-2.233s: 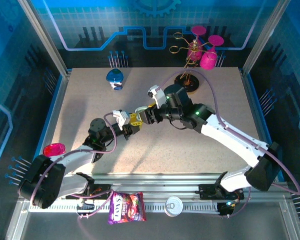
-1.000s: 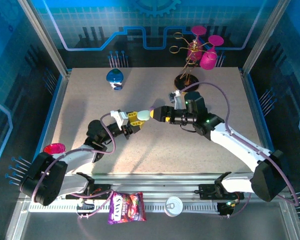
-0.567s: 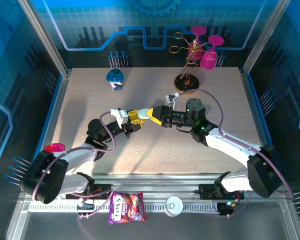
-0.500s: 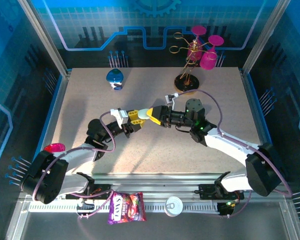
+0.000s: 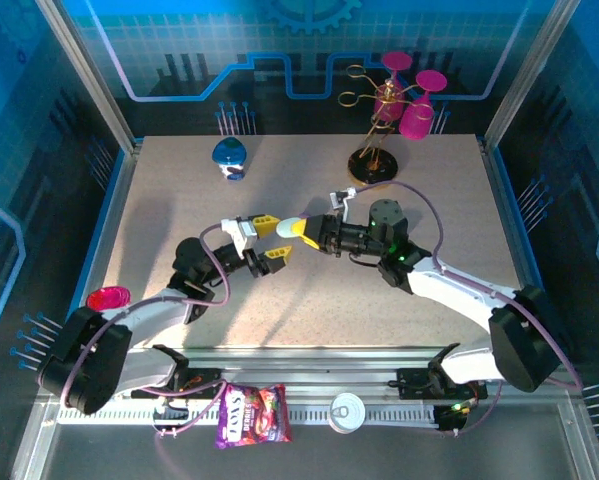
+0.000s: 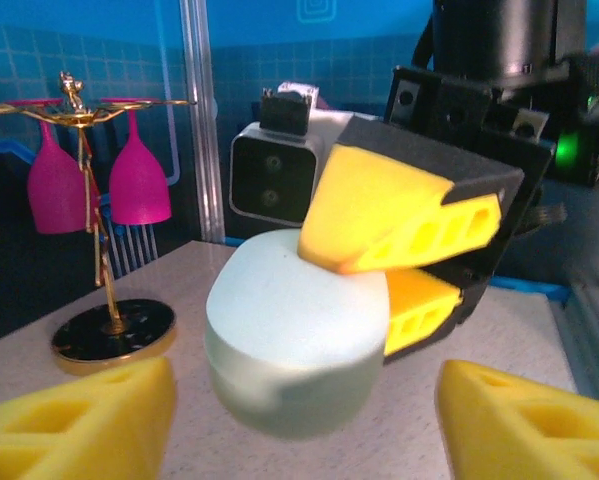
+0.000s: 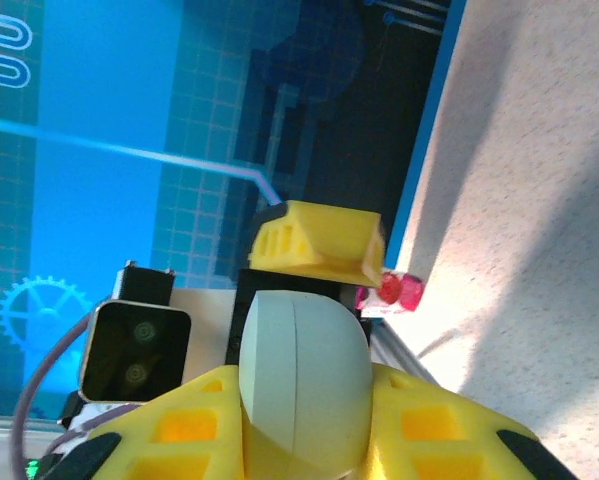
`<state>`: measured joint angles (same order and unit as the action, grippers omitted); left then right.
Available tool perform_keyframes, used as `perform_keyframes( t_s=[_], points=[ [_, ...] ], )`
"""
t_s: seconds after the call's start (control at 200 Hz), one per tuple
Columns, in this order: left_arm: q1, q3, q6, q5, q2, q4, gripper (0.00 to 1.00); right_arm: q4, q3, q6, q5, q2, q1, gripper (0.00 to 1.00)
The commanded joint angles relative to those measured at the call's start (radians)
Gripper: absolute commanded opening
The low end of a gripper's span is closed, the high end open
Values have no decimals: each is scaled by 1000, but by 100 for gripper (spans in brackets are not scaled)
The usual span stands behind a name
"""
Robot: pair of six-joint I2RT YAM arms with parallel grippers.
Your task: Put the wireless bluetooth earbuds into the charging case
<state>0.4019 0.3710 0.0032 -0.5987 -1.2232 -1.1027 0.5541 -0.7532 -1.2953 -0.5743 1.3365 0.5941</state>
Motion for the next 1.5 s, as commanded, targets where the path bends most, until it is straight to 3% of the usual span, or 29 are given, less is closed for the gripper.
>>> perform_keyframes(
  t_s=[0.0, 0.12, 0.205, 0.37, 0.715, 0.921, 1.106, 1.196, 1.256, 1.331, 1.496],
  points=[
    [10, -10, 99, 15, 66, 174, 78, -142, 26, 148, 91, -54, -46, 21],
    [75, 6, 293, 103, 133, 504, 87, -278, 64, 276, 221, -64, -96, 20],
    [117, 11, 346, 155, 157, 620, 91, -342, 93, 321, 285, -49, -122, 20],
    [162, 32, 397, 216, 127, 730, 96, -355, 136, 363, 339, 17, -155, 20],
    [189, 83, 426, 224, 80, 797, 99, -300, 195, 401, 398, 193, -167, 27],
    [184, 79, 337, 305, 108, 751, 99, -328, 193, 423, 421, 183, -182, 48],
    [161, 74, 287, 524, 141, 743, 99, -495, 155, 534, 543, 56, -192, 72],
    [136, 50, 253, 677, 164, 719, 99, -558, 145, 642, 627, -33, -194, 80],
    [110, 19, 227, 760, 186, 688, 99, -581, 139, 752, 687, -94, -194, 91],
    [60, -15, 180, 826, 215, 659, 99, -608, 138, 881, 791, -164, -194, 99],
    [-58, -68, 161, 905, 240, 617, 99, -484, 189, 1182, 938, -235, -229, 100]
  ],
)
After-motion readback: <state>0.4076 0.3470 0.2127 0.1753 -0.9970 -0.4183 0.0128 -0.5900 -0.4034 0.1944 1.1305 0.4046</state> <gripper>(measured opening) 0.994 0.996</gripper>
